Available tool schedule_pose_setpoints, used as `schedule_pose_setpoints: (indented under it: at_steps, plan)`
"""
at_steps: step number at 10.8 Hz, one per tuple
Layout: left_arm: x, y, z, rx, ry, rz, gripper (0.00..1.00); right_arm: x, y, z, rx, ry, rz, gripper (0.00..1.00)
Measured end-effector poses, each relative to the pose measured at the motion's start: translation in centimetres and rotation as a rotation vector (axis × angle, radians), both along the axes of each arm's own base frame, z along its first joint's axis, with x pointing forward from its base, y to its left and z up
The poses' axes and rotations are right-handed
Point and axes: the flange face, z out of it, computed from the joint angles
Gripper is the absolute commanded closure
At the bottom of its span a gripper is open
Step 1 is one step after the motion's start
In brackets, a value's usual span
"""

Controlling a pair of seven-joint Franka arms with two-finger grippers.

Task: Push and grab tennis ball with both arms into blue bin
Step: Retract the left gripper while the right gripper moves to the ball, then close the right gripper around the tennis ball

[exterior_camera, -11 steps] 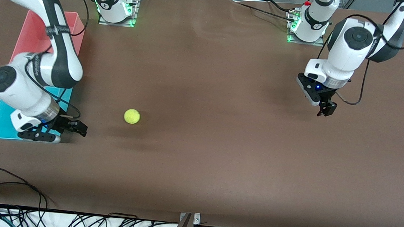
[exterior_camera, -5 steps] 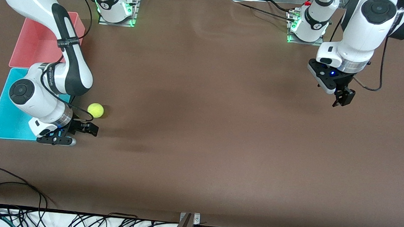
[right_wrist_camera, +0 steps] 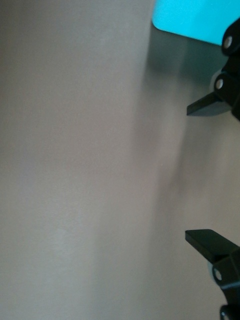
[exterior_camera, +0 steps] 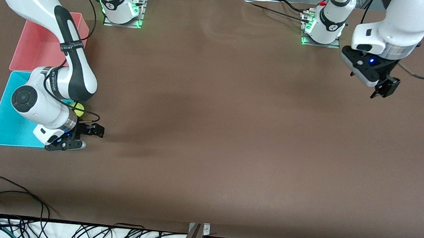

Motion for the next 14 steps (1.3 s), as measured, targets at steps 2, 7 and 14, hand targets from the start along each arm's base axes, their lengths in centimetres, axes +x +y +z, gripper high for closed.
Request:
schedule_pose_setpoints:
  at_steps: [2, 7, 14]
  plan:
    - [-0.6, 0.7, 3.3, 0.004, 0.006, 0.066, 0.00, -0.1, -0.7, -0.2, -0.015, 0.005, 0.247, 0.00]
    - [-2.8, 2.2, 7.5, -0.004, 0.010, 0.282, 0.00, -1.3, -0.7, 3.0, -0.029, 0.014, 0.817, 0.00]
    - [-4.2, 2.4, 11.5, -0.143, 0.041, 0.491, 0.00, -10.7, -3.0, -3.0, -0.094, -0.051, 1.116, 0.00]
